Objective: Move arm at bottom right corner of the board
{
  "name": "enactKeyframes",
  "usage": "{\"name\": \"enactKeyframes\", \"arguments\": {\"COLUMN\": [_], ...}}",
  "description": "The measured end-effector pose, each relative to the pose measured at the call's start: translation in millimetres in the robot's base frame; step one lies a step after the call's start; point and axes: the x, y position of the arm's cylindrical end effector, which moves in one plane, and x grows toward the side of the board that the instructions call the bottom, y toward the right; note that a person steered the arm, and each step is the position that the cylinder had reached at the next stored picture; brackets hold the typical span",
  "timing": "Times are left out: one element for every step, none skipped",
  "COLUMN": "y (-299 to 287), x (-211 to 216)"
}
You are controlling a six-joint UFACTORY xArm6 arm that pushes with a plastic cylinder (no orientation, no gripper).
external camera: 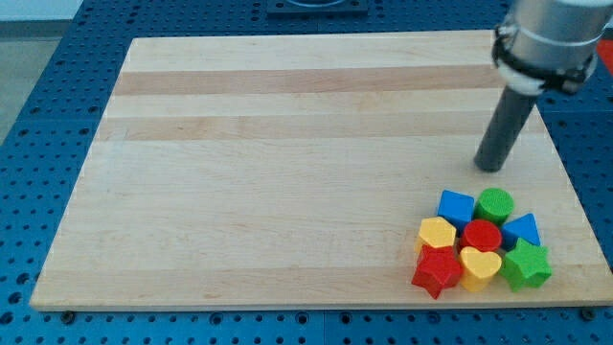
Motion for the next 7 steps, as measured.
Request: {"name": "enactKeyframes", "arguments": {"y": [57, 124, 124, 124, 124, 123, 112], "x": [-17, 1, 1, 16, 68, 129, 173]}}
